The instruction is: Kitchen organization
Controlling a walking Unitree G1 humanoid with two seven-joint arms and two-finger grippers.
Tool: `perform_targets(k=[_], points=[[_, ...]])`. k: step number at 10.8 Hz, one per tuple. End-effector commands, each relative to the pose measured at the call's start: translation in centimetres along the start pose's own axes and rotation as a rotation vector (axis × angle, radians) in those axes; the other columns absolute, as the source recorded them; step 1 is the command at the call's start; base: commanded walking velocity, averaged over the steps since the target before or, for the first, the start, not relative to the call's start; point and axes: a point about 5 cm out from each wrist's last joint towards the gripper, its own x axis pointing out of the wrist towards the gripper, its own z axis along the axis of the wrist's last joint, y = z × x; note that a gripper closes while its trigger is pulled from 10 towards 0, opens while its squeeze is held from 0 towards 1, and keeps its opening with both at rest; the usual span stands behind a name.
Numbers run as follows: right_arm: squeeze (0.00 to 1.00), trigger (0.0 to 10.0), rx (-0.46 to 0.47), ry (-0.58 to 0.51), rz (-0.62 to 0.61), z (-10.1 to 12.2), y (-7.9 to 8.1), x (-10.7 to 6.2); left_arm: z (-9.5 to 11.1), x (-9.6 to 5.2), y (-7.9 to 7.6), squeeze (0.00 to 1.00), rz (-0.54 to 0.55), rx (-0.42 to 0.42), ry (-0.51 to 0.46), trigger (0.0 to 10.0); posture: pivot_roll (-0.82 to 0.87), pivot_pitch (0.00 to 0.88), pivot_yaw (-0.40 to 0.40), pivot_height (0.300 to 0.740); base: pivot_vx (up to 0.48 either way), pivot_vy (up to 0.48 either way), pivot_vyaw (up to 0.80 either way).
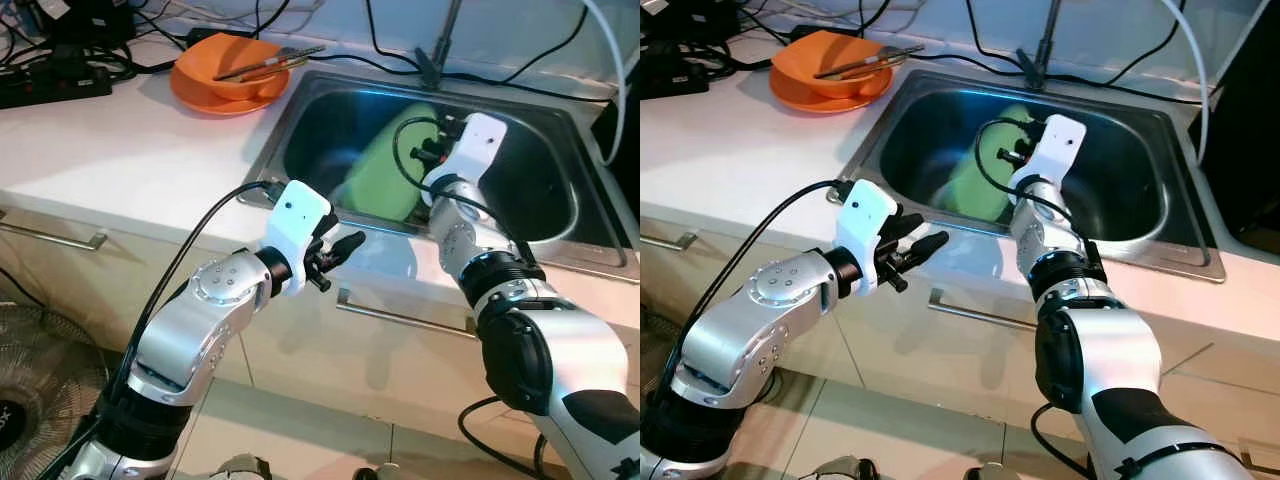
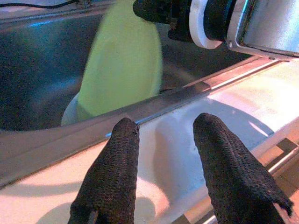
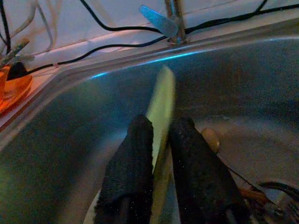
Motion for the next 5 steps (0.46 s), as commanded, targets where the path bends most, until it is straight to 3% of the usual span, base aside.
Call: perform_targets(k=[1, 5], points=[[0.00, 10.0, 0.004, 0.004, 0.005, 0.06, -0.05, 0.04, 0.02, -0.14, -0.34, 0.00, -0.015, 0.003, 0.005, 10.0, 0.02, 0.108, -0.047, 0.740, 0.000, 0.000, 0.00], [0.00, 10.0, 0.045, 0.012, 0.000, -0.25, 0.29, -0.02, -0.03, -0.67, -0.11, 0.00, -0.005, 0.012, 0.021, 10.0, 0.04, 0.115, -0.028, 0.740, 0.000, 0.000, 0.00]])
